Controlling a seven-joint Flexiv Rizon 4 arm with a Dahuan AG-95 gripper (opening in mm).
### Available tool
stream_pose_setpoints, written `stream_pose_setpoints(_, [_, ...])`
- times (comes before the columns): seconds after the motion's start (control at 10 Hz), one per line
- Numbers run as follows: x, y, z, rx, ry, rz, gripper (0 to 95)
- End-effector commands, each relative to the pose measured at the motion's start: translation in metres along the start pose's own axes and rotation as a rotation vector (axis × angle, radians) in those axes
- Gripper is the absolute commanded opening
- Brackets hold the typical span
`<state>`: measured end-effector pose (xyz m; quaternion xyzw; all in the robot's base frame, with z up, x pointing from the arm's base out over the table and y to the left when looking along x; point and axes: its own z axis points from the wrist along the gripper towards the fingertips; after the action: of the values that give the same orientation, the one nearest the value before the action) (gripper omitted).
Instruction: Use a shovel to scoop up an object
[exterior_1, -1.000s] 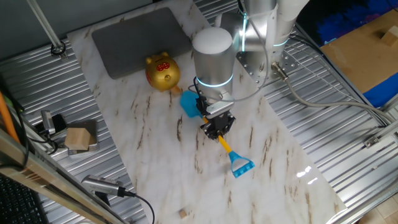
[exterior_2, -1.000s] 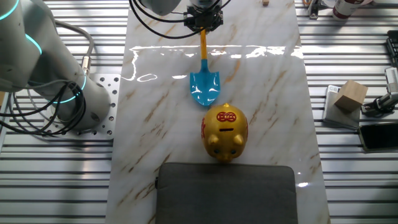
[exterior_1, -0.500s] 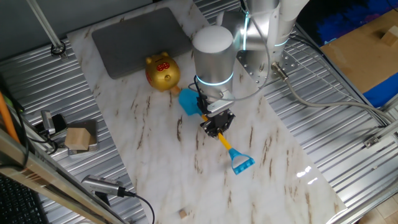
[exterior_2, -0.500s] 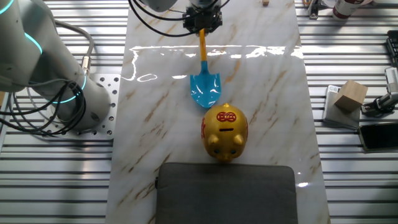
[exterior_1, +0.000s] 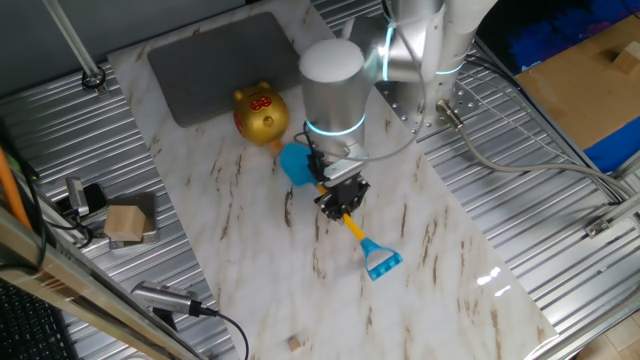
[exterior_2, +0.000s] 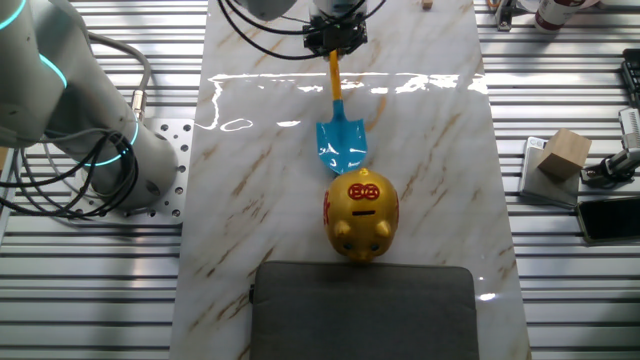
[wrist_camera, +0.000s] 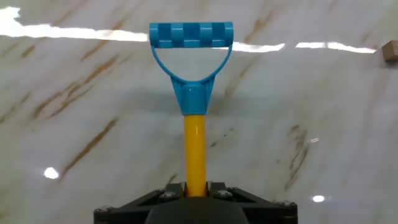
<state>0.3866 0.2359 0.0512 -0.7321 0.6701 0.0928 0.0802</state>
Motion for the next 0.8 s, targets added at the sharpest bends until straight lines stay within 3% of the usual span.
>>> stream_pose_setpoints(0.1, [-0.001, -0.001, 0.001, 0.011, 0.000, 0.020, 0.0])
stream_pose_setpoints(0.4, [-0.007, -0.005, 0.006, 0.013, -0.018, 0.031, 0.0])
stream_pose_setpoints(0.8, [-0.012, -0.009, 0.009, 0.025, -0.017, 0.024, 0.0])
